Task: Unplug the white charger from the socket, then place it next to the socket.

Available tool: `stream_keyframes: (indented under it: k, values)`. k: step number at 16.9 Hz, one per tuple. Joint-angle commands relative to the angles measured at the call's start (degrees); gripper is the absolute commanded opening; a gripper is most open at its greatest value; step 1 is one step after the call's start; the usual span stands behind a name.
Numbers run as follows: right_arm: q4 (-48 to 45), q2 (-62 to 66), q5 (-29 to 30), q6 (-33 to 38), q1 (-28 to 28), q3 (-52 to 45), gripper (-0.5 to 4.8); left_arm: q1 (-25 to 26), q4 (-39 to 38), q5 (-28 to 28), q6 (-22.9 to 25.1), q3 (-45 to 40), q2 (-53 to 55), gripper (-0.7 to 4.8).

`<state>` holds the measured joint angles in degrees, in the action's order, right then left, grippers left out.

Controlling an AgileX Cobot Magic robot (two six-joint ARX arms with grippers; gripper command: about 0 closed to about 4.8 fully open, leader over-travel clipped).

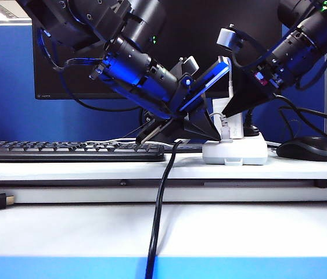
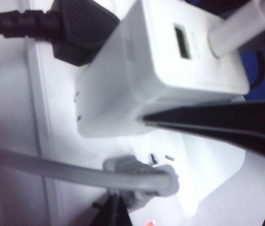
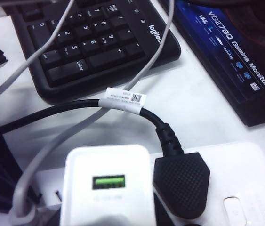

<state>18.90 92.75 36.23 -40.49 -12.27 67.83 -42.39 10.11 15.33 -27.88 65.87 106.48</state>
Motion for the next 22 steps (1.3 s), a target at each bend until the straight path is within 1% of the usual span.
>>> stream_keyframes:
  k: [1,2,3,4,5,6,7,8,10,11,12,13,14,15,16,17,19,20,21,22]
  values:
    - [-5.51,-1.53,10.21,5.05,-0.11,1.11,0.21,-0.31,-2.78,-0.31,0.42,-0.28,1.01,-0.04]
    - [-4.57,-1.81,7.28,1.84,-0.13,1.11,0.21,-0.31,-2.78,-0.33,0.44,-0.28,1.05,-0.04]
    - [-4.17,-2.01,4.85,0.20,-0.50,1.11,0.20,-0.31,-2.75,-0.28,0.42,-0.26,1.11,-0.04]
    - [-4.81,-2.03,8.13,3.91,-0.48,1.11,0.08,-0.31,-2.75,-0.28,0.44,-0.26,1.11,-0.04]
    - [-5.79,-2.03,10.47,6.43,-0.26,1.11,0.08,-0.31,-2.75,-0.31,0.44,-0.28,1.14,-0.04]
    - [-5.92,-2.05,10.12,6.03,-0.13,1.11,0.08,-0.31,-2.75,-0.31,0.44,-0.26,1.14,-0.04]
    - [-5.38,-2.21,7.91,2.56,-0.07,1.11,0.08,-0.31,-2.73,-0.31,0.44,-0.26,1.14,-0.04]
    - [-5.16,-2.29,7.26,0.09,-0.22,1.11,0.08,-0.31,-2.78,-0.24,0.44,-0.26,1.14,-0.04]
    - [-6.84,-2.29,11.17,5.35,-0.37,1.11,0.08,-0.31,-2.78,-0.26,0.44,-0.26,1.14,-0.04]
    - [-7.61,-2.29,12.41,6.34,-0.35,1.11,0.08,-0.31,-2.78,-0.26,0.44,-0.26,1.14,-0.04]
    - [-7.58,-2.36,11.58,4.72,-0.35,1.11,0.08,-0.31,-2.78,-0.26,0.44,-0.26,1.14,-0.04]
    - [-6.99,-2.38,9.22,0.44,-0.42,1.11,0.08,-0.31,-2.78,-0.24,0.44,-0.26,1.14,-0.04]
    - [-6.95,-2.38,8.66,-0.39,-0.48,1.11,0.08,-0.31,-2.78,-0.24,0.42,-0.26,1.14,-0.04]
    - [-7.78,-2.38,10.21,3.61,-0.48,1.11,-0.02,-0.31,-2.78,-0.24,0.44,-0.26,1.14,-0.04]
    - [-8.85,-2.36,12.09,7.87,-0.31,1.11,-0.01,-0.31,-2.78,-0.24,0.44,-0.26,1.14,-0.04]
    - [-9.46,-2.38,12.96,8.22,-0.20,1.11,-0.01,-0.31,-2.78,-0.13,0.44,-0.26,1.14,-0.04]
    - [-8.50,-2.86,9.75,-3.43,-0.46,1.11,-0.01,-0.31,-2.78,-0.11,0.42,-0.26,1.14,-0.04]
    - [-9.79,-2.86,11.19,-0.98,-0.48,1.11,-0.01,-0.31,-2.78,-0.11,0.42,-0.26,1.14,-0.04]
    - [-11.37,-2.80,12.20,3.63,-0.46,1.11,-0.01,-0.31,-2.78,-0.13,0.42,-0.26,1.14,-0.04]
    - [-12.35,-2.75,12.04,4.22,-0.35,1.11,-0.01,-0.31,-2.80,-0.13,0.42,-0.28,1.14,-0.04]
